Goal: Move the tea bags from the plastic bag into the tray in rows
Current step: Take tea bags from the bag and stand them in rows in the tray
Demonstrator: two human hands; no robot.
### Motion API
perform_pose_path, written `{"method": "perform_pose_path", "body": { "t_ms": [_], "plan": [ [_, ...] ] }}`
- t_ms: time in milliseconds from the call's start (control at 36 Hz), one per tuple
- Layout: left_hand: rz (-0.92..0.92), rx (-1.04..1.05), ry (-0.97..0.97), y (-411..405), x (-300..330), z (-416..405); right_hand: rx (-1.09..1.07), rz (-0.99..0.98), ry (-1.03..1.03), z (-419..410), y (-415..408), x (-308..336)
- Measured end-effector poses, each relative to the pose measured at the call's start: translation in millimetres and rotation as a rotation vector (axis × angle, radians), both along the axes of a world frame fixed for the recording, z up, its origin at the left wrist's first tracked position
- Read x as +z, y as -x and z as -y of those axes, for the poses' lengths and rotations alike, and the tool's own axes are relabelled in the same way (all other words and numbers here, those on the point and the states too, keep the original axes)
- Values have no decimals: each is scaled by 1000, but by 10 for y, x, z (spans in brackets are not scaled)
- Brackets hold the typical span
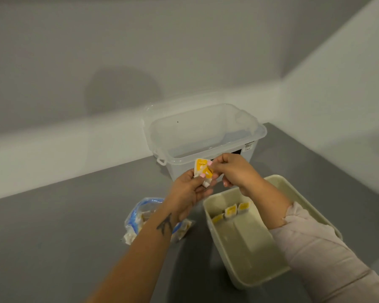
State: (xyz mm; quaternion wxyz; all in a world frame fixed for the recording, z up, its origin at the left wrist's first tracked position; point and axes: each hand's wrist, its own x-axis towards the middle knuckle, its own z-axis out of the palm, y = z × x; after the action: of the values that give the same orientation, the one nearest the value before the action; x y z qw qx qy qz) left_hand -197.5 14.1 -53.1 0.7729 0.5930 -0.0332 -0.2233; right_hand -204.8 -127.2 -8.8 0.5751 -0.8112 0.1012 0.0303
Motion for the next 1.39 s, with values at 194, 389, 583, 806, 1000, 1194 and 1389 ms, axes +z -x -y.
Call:
{"method": "perform_pose_path", "body": {
  "t_ms": [194, 389, 583, 806, 1000, 1194, 1389],
  "plan": [
    [5, -9, 18, 9, 8, 413, 42, 12, 15, 524, 24, -63],
    [9, 7, 31, 31, -62, 800, 103, 72, 84, 998, 44, -23],
    [146, 333, -78, 41, -175, 987, 157, 76, 216, 1388, 33, -93],
    [604, 455, -550, 9, -516, 904, 214, -46, 654, 1519, 9, -520],
    [602, 464, -613, 27, -631, 905, 228, -75, 797, 1442, -24, -875],
    [583, 459, -633, 11, -652, 905, 268, -41, 813, 1417, -49, -1041],
    [557, 433, -621, 18, -653, 903, 258, -105, 891, 1393, -54, -1130]
  ]
}}
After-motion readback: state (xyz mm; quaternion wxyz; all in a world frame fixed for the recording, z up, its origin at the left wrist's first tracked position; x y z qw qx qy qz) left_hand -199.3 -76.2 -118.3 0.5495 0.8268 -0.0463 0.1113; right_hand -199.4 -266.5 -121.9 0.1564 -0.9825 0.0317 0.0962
